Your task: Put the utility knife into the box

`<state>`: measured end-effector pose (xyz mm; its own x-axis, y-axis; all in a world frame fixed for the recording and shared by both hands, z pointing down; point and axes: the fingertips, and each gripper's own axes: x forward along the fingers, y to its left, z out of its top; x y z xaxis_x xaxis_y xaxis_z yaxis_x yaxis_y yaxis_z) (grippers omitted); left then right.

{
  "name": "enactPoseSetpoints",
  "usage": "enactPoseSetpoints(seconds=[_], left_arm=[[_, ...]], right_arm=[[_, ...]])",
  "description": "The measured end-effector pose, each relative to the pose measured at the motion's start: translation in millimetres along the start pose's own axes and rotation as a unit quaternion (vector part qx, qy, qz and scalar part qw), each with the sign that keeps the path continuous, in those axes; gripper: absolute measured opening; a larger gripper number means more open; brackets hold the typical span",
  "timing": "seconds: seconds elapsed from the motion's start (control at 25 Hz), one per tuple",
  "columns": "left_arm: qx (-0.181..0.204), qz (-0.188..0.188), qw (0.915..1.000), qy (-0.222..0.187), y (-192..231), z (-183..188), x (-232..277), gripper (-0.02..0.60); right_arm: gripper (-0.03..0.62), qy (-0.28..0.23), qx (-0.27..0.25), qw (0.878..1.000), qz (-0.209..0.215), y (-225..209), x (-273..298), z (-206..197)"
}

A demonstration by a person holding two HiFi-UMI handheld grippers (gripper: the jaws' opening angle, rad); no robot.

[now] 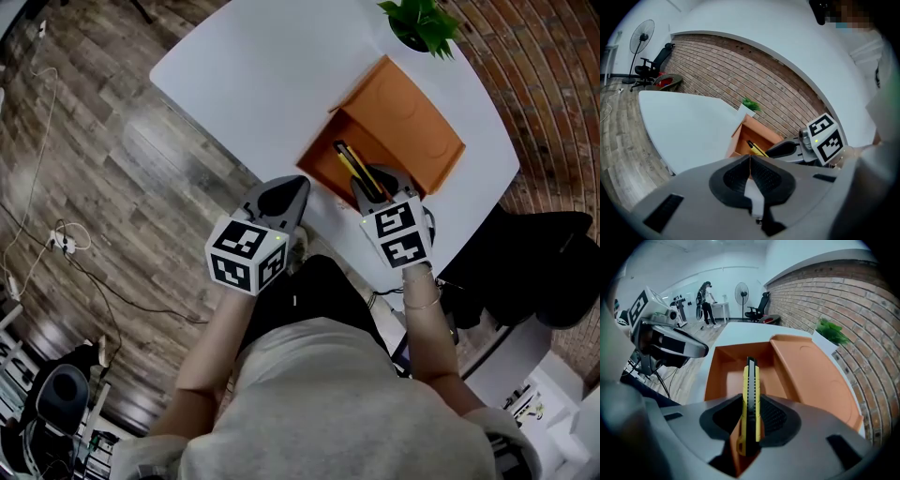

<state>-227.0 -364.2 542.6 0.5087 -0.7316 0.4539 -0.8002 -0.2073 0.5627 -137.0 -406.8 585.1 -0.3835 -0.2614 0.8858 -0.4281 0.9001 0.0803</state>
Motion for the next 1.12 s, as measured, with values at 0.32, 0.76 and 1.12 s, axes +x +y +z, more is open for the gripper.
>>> enactPoseSetpoints(seconds=[0.32,0.76,1.12], left_arm=[[-0.006,-0.006,0.9999,0.012,1,-6,3,0.008],[0.009,-0.008,0.9999,0.003,-7,0,-1,0.008],[0.061,-0.002,0.9981,-0.014,-23,31,-5,0.008]], right_arm=[[0.115,0.035,0.027,0.999,0.024,1,10,-7],[0.132,0.002,0.027,1.0,0.012,1,0,1],[0.184,-0.174,0.151,0.972,0.041,-6,-61,46]])
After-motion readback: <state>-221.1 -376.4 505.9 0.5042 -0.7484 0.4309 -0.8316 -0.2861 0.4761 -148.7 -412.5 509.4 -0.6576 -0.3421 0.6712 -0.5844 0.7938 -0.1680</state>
